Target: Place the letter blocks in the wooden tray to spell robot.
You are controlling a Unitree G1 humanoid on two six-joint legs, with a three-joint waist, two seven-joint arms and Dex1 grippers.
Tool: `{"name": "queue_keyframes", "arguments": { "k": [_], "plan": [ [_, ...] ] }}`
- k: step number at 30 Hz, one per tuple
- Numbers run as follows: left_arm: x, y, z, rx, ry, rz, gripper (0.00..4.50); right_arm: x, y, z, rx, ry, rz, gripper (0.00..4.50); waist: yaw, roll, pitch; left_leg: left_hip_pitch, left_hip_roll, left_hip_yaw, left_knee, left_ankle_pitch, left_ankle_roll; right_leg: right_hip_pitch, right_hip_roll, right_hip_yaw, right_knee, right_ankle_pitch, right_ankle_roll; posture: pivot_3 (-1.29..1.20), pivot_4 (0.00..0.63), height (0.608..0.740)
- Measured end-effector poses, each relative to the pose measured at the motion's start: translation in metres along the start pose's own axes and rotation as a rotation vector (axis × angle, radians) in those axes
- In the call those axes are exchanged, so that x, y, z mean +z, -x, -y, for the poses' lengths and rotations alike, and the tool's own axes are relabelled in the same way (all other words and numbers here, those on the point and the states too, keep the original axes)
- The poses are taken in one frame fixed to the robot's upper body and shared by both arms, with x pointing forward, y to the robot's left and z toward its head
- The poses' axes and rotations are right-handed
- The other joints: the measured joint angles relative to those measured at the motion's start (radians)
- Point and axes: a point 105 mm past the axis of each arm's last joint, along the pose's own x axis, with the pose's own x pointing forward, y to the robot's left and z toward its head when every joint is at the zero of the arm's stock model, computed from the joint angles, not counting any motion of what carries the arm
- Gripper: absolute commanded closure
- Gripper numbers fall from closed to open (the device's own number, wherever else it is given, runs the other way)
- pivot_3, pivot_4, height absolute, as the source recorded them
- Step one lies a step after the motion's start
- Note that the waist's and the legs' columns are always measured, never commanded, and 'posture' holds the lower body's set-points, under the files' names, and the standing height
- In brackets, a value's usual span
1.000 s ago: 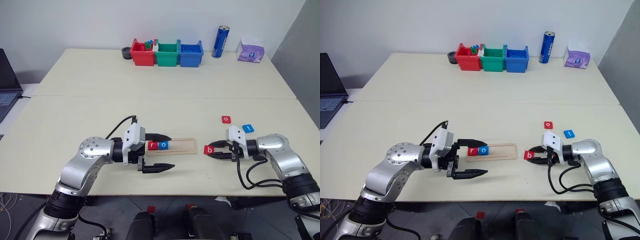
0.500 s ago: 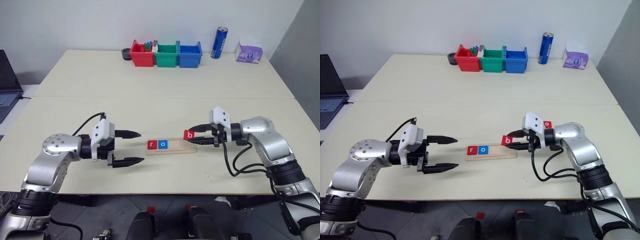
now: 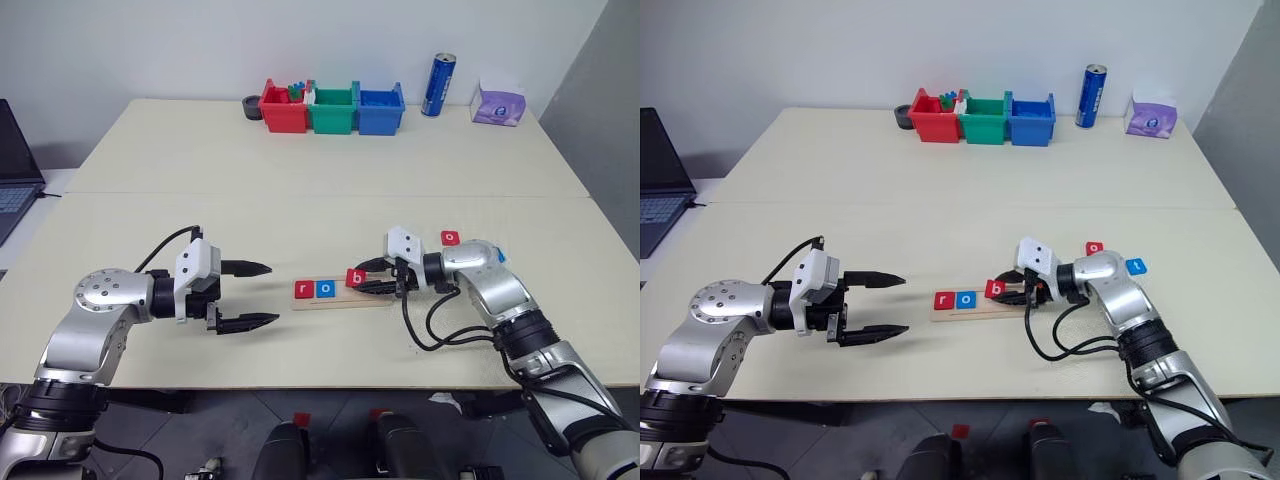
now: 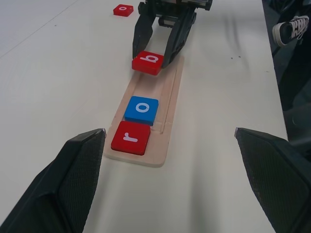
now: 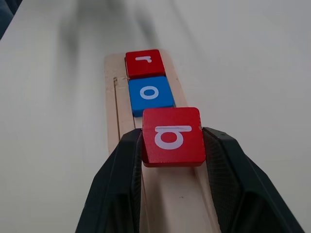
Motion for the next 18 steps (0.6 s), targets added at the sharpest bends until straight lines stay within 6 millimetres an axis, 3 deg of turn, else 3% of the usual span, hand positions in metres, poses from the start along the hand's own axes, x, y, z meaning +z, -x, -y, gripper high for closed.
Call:
{"name": "queue_keyframes", "arguments": {
  "k": [8,18],
  "plan": [
    [0.002,-0.002,0.001,-0.004,-0.001,-0.001,0.00,0.000,-0.013,-0.007,0.051,0.003,0.014,3.03,0.000,0.000,0.000,0.000,0.000,0.000,0.000,0.000,0.000,0.000,0.000,0.000,0.001,0.000,0.000,0.00,0.150,0.740],
    [0.003,-0.002,0.001,-0.004,0.001,-0.002,0.00,-0.002,-0.020,-0.002,0.044,0.007,-0.006,3.03,0.000,0.000,0.000,0.000,0.000,0.000,0.000,0.000,0.000,0.000,0.000,0.000,0.001,0.000,0.000,0.00,0.150,0.740]
  ]
}}
